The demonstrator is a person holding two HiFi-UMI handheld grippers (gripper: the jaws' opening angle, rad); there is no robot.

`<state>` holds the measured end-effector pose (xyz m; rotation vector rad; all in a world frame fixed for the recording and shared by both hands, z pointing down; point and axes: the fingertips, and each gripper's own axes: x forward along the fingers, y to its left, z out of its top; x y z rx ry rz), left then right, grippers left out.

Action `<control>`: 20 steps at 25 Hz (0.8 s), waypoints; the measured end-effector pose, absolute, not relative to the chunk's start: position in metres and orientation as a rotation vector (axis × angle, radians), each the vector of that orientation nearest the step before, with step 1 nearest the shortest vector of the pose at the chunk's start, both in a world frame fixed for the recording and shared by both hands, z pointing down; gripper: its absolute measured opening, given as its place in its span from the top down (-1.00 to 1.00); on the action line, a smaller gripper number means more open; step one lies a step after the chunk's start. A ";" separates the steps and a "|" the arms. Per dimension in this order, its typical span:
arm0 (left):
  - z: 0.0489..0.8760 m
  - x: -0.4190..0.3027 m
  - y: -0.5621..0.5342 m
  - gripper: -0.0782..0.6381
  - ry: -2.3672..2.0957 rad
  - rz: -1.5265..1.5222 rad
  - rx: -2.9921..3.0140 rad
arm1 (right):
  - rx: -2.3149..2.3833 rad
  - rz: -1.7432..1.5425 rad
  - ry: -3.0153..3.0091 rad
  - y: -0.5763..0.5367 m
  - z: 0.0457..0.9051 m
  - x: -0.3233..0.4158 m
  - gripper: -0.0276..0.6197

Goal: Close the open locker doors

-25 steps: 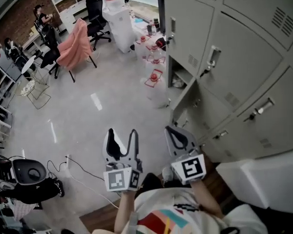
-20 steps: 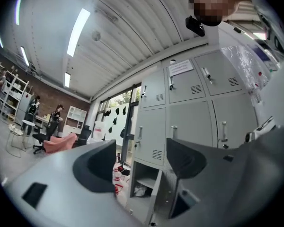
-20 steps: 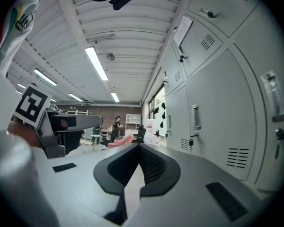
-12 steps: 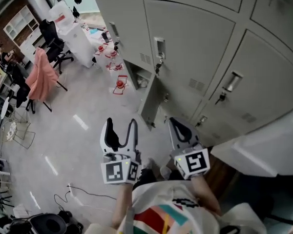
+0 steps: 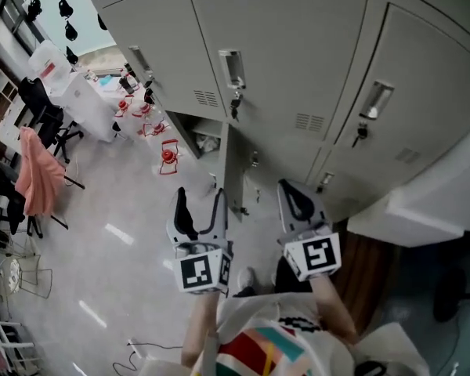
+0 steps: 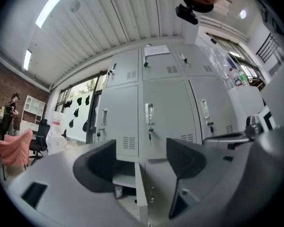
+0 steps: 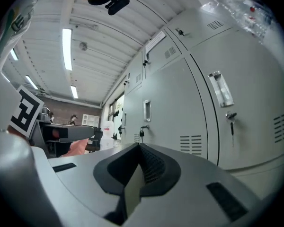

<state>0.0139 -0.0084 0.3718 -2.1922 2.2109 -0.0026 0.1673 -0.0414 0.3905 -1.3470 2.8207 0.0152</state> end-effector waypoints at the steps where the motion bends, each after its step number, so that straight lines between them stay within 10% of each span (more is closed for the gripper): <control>1: 0.381 0.009 -0.013 -0.09 2.210 -0.033 -2.217 | -1.378 0.015 2.816 -0.043 0.395 0.164 0.90; 20: 0.492 -0.007 -0.032 -0.08 2.123 -0.336 -2.503 | -1.704 -0.095 2.806 0.006 0.446 0.152 0.90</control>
